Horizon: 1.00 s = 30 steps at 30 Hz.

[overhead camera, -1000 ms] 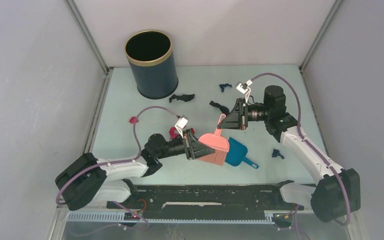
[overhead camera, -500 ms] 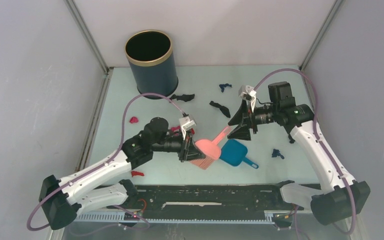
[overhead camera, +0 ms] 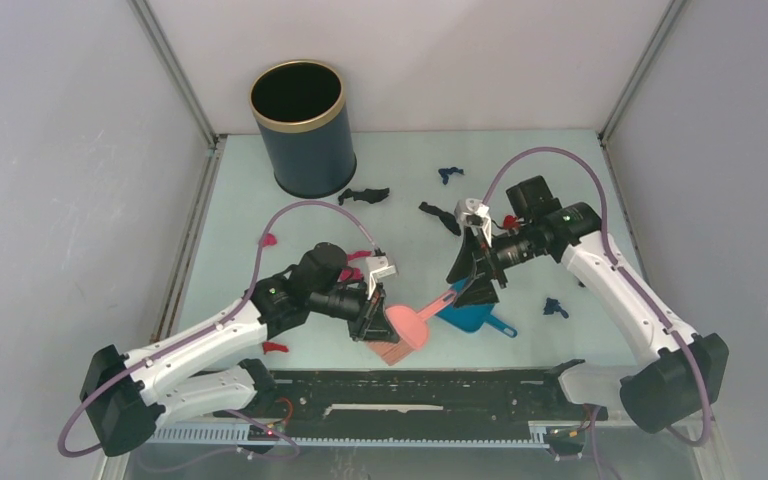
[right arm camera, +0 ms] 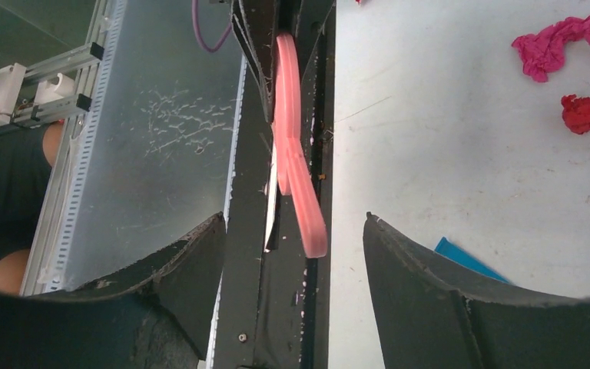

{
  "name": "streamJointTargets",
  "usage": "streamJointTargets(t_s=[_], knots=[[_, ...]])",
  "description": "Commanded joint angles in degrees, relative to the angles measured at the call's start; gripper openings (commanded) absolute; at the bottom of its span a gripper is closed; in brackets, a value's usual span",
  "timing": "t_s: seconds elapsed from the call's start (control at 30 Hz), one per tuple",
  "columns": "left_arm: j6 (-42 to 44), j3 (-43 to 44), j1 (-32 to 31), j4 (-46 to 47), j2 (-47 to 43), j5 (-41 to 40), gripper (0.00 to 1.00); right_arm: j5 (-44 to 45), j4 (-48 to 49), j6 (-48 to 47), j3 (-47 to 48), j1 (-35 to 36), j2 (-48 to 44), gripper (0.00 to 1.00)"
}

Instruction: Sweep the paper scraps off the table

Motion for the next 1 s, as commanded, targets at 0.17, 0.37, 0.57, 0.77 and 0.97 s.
streamJointTargets(t_s=[0.17, 0.37, 0.57, 0.77, 0.97], knots=[[-1.1, 0.0, -0.3, 6.8, -0.6, 1.6, 0.00, -2.1, 6.9, 6.4, -1.2, 3.1, 1.5, 0.59], [-2.8, -0.9, -0.3, 11.2, 0.4, 1.6, 0.00, -1.6, 7.0, 6.9, -2.2, 3.8, 1.5, 0.47], [-3.0, -1.4, -0.3, 12.2, 0.8, 1.6, 0.00, -1.1, 8.5, 8.4, -3.4, 3.8, -0.3, 0.38], [-3.3, -2.1, -0.3, 13.1, 0.5, 1.3, 0.00, -1.8, 9.3, 9.4, -3.8, 3.9, -0.5, 0.20], [-3.5, -2.2, -0.3, 13.6, 1.1, 1.3, 0.00, -3.0, 9.5, 9.8, -3.8, 3.5, -0.4, 0.11]])
